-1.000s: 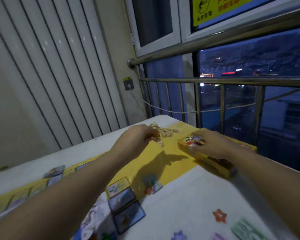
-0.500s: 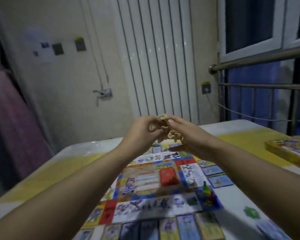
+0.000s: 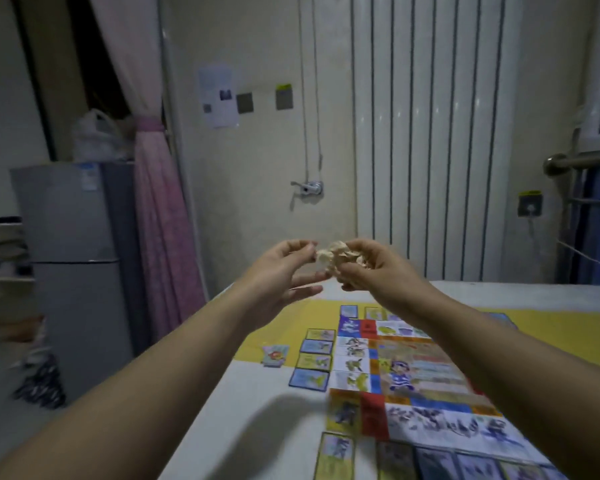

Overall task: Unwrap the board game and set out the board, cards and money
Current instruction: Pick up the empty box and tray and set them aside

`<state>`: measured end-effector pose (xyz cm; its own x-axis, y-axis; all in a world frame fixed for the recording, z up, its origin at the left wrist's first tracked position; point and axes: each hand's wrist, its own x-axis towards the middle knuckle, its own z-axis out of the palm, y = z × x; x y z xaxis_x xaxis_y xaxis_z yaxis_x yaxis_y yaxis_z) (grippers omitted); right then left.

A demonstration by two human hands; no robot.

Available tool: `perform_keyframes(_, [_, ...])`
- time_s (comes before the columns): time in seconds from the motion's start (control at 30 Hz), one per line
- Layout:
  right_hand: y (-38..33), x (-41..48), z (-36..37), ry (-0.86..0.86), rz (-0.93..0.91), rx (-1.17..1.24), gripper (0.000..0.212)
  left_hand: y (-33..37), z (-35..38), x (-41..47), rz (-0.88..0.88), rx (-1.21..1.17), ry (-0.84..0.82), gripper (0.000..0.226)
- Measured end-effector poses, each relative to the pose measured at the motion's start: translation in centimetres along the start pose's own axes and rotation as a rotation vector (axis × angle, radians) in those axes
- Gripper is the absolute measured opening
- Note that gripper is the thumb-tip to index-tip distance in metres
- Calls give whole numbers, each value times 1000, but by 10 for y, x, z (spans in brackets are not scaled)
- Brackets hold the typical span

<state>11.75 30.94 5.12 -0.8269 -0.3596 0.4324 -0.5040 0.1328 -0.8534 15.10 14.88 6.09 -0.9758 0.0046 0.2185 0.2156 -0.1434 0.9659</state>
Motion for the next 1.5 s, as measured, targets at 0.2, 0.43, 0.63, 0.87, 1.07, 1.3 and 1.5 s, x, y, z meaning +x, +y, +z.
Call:
perform_keyframes(0.2, [33, 53, 22, 71, 72, -159, 18, -34, -113, 33, 79, 762, 247, 20])
perform_keyframes(0.43, [74, 103, 40, 3, 134, -212, 17, -119, -180, 96, -200, 1568, -112, 47])
perform_keyframes(0.63, [108, 125, 47, -49, 157, -264, 14, -160, -206, 128, -341, 1649, -231, 52])
perform_keyframes(0.87, [125, 131, 50, -70, 178, -279, 24, -172, -218, 147, -197, 1854, -197, 30])
perform_keyframes(1.07, [122, 133, 50, -106, 150, -263, 21, -182, -221, 145, -312, 1828, -117, 38])
perform_keyframes(1.3, [126, 135, 52, -130, 157, -255, 19, -185, -232, 148, -272, 1589, 89, 35])
perform_keyframes(1.5, [128, 136, 53, -131, 166, -272, 20, -188, -228, 142, -149, 1485, 338, 6])
